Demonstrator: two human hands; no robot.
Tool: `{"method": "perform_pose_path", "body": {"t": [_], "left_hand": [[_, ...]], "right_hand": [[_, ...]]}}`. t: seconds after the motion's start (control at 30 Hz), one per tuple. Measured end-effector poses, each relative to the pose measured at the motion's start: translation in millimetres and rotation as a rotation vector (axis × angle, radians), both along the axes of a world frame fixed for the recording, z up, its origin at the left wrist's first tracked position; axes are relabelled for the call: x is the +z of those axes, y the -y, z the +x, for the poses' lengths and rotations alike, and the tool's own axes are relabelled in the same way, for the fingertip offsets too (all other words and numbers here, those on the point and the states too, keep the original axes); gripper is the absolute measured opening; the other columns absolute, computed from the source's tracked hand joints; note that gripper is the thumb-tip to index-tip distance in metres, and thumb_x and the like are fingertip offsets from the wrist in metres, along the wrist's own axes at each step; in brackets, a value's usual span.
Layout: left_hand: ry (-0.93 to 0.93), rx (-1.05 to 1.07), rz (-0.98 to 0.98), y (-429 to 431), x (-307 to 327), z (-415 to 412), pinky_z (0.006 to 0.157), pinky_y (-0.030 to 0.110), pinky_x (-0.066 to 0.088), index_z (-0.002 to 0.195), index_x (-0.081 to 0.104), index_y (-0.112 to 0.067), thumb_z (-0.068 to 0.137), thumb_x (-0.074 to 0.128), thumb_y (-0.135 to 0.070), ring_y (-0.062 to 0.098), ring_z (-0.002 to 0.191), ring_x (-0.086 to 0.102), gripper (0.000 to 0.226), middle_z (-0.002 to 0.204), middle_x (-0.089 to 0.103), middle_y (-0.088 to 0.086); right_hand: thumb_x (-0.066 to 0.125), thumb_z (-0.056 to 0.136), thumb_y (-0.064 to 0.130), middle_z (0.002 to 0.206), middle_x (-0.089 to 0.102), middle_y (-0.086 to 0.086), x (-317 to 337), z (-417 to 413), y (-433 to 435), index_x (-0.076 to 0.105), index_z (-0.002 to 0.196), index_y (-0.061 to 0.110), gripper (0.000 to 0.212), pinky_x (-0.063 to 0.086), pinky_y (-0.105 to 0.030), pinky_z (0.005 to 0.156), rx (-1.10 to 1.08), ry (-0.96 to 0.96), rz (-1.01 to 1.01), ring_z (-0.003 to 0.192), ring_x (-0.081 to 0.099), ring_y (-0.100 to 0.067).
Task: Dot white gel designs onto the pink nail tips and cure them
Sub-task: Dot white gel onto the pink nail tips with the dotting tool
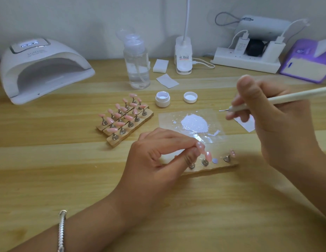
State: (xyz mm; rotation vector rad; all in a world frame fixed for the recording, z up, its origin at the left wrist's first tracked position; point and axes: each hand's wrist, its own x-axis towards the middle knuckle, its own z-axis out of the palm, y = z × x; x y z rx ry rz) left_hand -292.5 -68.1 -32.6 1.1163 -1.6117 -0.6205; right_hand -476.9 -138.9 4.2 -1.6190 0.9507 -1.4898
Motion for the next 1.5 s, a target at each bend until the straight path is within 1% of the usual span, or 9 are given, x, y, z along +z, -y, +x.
{"method": "perform_pose_path", "body": {"t": [0.1, 0.17, 0.33, 0.53, 0.73, 0.9, 1.17, 1.37, 1.5], "left_hand": [[-0.005, -0.002, 0.011, 0, -1, 0, 0.086, 0.058, 0.045, 0.087, 0.079, -0.027, 0.086, 0.073, -0.025, 0.014, 0.093, 0.069, 0.006, 0.087, 0.074, -0.017], [-0.008, 0.002, 0.011, 0, -1, 1, 0.086, 0.059, 0.046, 0.087, 0.079, -0.024, 0.085, 0.073, -0.023, 0.013, 0.093, 0.069, 0.006, 0.087, 0.074, -0.017], [-0.019, 0.006, 0.009, 0, -1, 1, 0.086, 0.058, 0.046, 0.089, 0.077, -0.028, 0.085, 0.072, -0.024, 0.011, 0.093, 0.069, 0.007, 0.087, 0.074, -0.018], [-0.014, 0.003, 0.011, 0, -2, 1, 0.085, 0.058, 0.046, 0.089, 0.077, -0.028, 0.086, 0.073, -0.024, 0.012, 0.092, 0.069, 0.006, 0.085, 0.074, -0.018], [-0.009, 0.012, 0.017, 1, -2, 1, 0.085, 0.058, 0.046, 0.088, 0.077, -0.029, 0.086, 0.073, -0.024, 0.011, 0.093, 0.069, 0.008, 0.087, 0.074, -0.019], [0.007, 0.017, 0.016, 1, -2, 1, 0.086, 0.057, 0.046, 0.087, 0.077, -0.029, 0.086, 0.072, -0.025, 0.011, 0.092, 0.069, 0.007, 0.087, 0.074, -0.019], [-0.001, 0.015, 0.026, 1, -1, 1, 0.086, 0.057, 0.046, 0.088, 0.078, -0.028, 0.086, 0.071, -0.025, 0.013, 0.093, 0.069, 0.008, 0.087, 0.074, -0.019], [-0.014, 0.015, 0.027, 1, -1, 0, 0.087, 0.058, 0.046, 0.085, 0.077, -0.031, 0.085, 0.073, -0.024, 0.010, 0.093, 0.069, 0.008, 0.089, 0.074, -0.020], [0.005, 0.004, 0.027, 0, 0, 1, 0.087, 0.058, 0.045, 0.092, 0.075, -0.029, 0.084, 0.075, -0.024, 0.011, 0.093, 0.069, 0.010, 0.089, 0.074, -0.020]], "right_hand": [[0.041, 0.098, 0.059, 0.068, 0.071, 0.003, -5, -5, 6, 0.076, 0.076, 0.022, 0.055, 0.038, -0.005, 0.055, -0.038, -0.187, 0.107, 0.066, 0.061, -0.013], [0.037, 0.096, 0.061, 0.069, 0.072, 0.003, -11, -7, 11, 0.077, 0.078, 0.021, 0.059, 0.039, -0.004, 0.053, -0.033, -0.261, 0.176, 0.067, 0.062, -0.005], [0.046, 0.096, 0.046, 0.058, 0.057, -0.005, -26, -9, 22, 0.071, 0.073, 0.016, 0.045, 0.038, -0.018, 0.056, -0.021, -0.338, 0.125, 0.058, 0.052, -0.008], [0.049, 0.096, 0.045, 0.064, 0.067, 0.006, -32, -10, 23, 0.075, 0.076, 0.023, 0.039, 0.038, -0.010, 0.070, 0.021, -0.385, 0.116, 0.073, 0.060, 0.003], [0.049, 0.097, 0.044, 0.069, 0.071, 0.001, -34, -9, 24, 0.077, 0.080, 0.021, 0.039, 0.047, -0.028, 0.080, 0.038, -0.380, 0.130, 0.078, 0.067, -0.010], [0.048, 0.098, 0.044, 0.068, 0.070, 0.007, -33, -9, 23, 0.076, 0.080, 0.025, 0.039, 0.043, -0.011, 0.073, 0.021, -0.349, 0.109, 0.076, 0.064, 0.001], [0.048, 0.097, 0.045, 0.068, 0.070, 0.000, -31, -9, 22, 0.077, 0.080, 0.023, 0.041, 0.046, -0.017, 0.069, 0.025, -0.333, 0.140, 0.070, 0.065, -0.004], [0.041, 0.099, 0.042, 0.077, 0.073, 0.002, -23, -6, 17, 0.075, 0.091, 0.014, 0.045, 0.047, -0.009, 0.061, -0.012, -0.225, 0.098, 0.073, 0.066, 0.003], [0.042, 0.097, 0.049, 0.088, 0.077, 0.003, -14, -2, 9, 0.075, 0.091, 0.020, 0.045, 0.056, -0.029, 0.070, 0.012, -0.097, 0.048, 0.084, 0.073, -0.014]]}}
